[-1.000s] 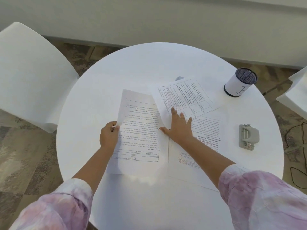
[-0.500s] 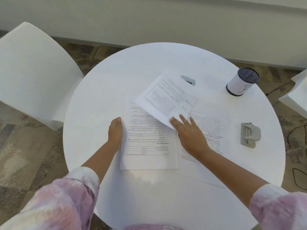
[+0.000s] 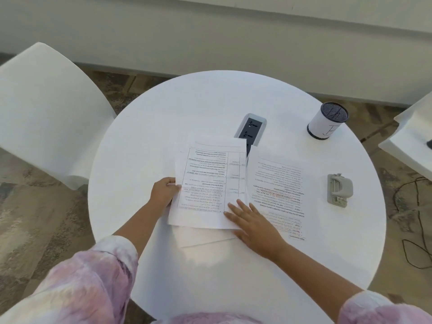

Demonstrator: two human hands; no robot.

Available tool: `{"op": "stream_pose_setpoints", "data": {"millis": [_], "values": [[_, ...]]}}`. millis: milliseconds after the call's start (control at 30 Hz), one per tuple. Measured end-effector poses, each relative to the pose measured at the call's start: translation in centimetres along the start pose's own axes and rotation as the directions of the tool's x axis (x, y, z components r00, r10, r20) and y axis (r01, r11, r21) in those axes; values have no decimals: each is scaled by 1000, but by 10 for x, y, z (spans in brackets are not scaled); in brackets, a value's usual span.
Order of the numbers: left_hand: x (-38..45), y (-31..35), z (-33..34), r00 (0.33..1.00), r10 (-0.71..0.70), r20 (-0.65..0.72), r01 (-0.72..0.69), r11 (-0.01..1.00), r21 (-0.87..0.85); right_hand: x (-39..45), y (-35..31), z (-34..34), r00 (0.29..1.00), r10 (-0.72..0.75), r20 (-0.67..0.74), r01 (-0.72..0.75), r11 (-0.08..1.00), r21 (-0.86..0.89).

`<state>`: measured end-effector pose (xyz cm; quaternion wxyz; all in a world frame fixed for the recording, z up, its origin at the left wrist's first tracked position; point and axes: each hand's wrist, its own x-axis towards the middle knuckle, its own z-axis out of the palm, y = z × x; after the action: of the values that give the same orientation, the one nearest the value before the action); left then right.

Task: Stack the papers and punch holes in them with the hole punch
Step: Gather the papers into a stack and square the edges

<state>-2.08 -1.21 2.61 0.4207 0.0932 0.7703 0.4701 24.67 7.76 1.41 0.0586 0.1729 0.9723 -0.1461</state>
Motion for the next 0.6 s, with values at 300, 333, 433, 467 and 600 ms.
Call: {"op": "stream_pose_setpoints", "data": {"millis": [300, 333, 433, 467, 600], "values": [[-4, -3, -3, 994, 57, -91, -61, 997, -51, -38, 27, -1, 786, 572, -235, -445, 787, 427], [-4, -4, -3, 995, 49, -93, -55, 997, -62, -40, 33, -4, 696, 669, -260, -503, 713, 488], [-3, -5, 1, 996, 19, -93, -28, 995, -98, -47, 50, -8, 521, 821, -235, -638, 557, 532], [-2, -5, 3, 996, 7, -88, -17, 994, -111, -49, 56, -9, 482, 849, -219, -686, 520, 509], [-1, -1, 13, 999, -11, -51, 5, 991, -132, -50, 69, -21, 300, 947, -118, -841, 321, 435]]}}
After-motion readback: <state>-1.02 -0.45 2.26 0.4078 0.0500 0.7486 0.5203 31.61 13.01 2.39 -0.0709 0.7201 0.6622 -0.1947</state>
